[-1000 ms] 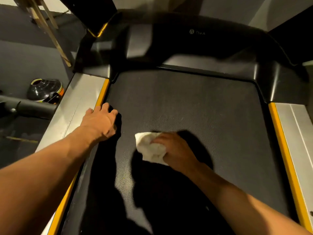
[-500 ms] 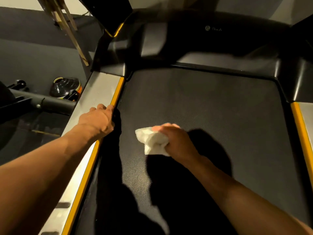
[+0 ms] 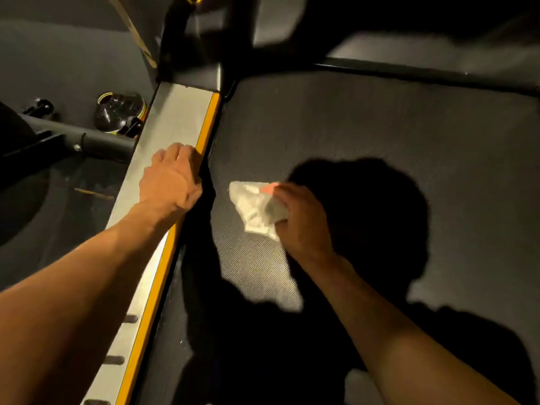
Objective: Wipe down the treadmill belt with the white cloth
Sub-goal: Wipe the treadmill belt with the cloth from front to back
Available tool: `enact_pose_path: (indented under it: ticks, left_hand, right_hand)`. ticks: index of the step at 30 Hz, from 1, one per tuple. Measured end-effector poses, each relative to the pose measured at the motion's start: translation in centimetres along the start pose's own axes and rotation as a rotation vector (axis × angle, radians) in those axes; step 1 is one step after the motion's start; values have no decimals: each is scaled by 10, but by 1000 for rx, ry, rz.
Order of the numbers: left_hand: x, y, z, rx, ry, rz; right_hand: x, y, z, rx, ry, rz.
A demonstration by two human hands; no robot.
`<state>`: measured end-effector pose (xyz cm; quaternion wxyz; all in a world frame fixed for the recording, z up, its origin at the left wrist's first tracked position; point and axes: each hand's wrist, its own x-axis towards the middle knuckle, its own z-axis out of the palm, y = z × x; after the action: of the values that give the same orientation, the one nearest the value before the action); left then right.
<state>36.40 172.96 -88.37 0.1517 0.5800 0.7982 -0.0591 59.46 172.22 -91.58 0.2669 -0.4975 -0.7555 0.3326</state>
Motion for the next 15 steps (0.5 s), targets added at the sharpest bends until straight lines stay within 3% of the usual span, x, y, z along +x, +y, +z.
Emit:
enact_pose_path:
  ticks: [3,7,10,13,15]
  left_hand:
    - [-21,-18,5,-11,79,65]
    - [-40,-40,30,14,129,171]
    - [-46,-47,43,-30,177,165]
    - [-50,-46,49,-77,255,147]
    - [-52,-43,52,-111,295,128]
  right_hand:
    - [33,10,-8,-44,113,107]
    - [32,20,7,-176,15,74]
    - [-2,6,25,-272,-231,-60]
    - [-15,-11,23,-96,-323,-138]
    - [6,-18,14,32,-197,-10]
